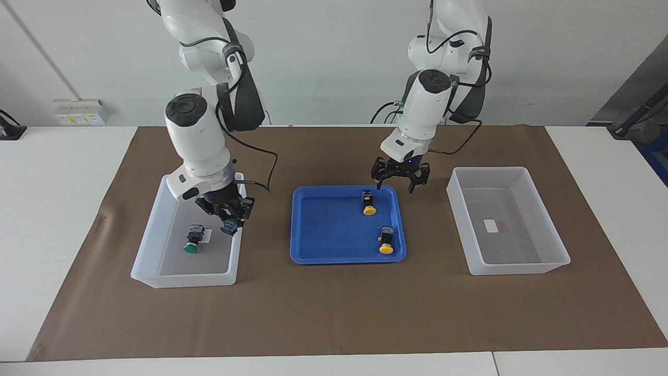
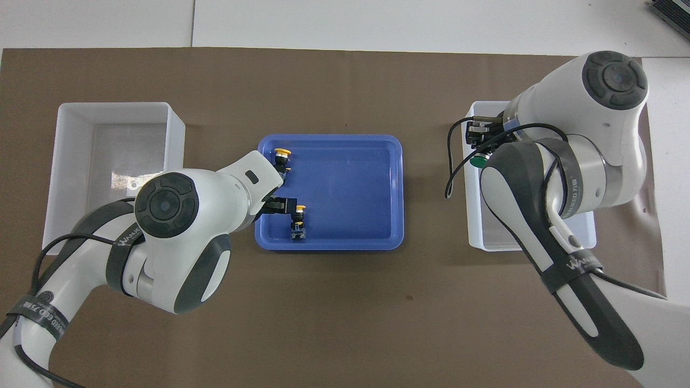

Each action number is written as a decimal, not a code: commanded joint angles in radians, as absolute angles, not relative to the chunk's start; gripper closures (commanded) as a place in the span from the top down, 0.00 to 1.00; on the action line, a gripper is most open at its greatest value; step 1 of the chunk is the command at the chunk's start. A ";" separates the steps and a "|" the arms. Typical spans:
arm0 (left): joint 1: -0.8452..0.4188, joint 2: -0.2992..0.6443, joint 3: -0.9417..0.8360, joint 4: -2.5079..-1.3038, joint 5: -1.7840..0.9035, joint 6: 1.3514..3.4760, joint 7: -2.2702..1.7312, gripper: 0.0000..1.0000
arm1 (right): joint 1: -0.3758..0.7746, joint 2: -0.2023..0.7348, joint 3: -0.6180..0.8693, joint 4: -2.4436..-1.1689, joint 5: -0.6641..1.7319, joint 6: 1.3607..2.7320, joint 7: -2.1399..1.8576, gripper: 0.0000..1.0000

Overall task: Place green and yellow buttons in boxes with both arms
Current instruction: 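Carry the green button to its box while the left gripper grasps yellow button, then release the green button while the left gripper lowers yellow button into box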

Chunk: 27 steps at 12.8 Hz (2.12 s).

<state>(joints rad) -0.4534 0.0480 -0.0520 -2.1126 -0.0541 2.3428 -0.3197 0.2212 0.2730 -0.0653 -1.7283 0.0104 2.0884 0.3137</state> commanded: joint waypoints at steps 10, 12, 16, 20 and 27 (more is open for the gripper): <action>-0.569 0.199 -0.035 -2.177 -0.034 2.490 -0.500 0.00 | 0.104 0.155 -0.049 -2.161 0.020 2.451 0.091 0.16; -0.563 0.174 -0.032 -2.162 -0.034 2.476 -0.506 0.00 | 0.086 0.160 -0.049 -2.163 0.021 2.462 0.051 0.31; -0.461 0.035 -0.026 -2.087 -0.034 2.323 -0.503 0.00 | 0.092 0.163 -0.049 -2.163 0.021 2.461 0.064 1.00; -0.257 0.051 -0.026 -2.008 -0.025 2.316 -0.439 0.00 | 0.097 0.135 -0.049 -2.126 0.021 2.435 0.070 1.00; 0.070 0.069 -0.029 -2.042 -0.028 2.336 0.047 0.00 | 0.081 0.023 -0.058 -1.824 0.006 1.934 0.193 1.00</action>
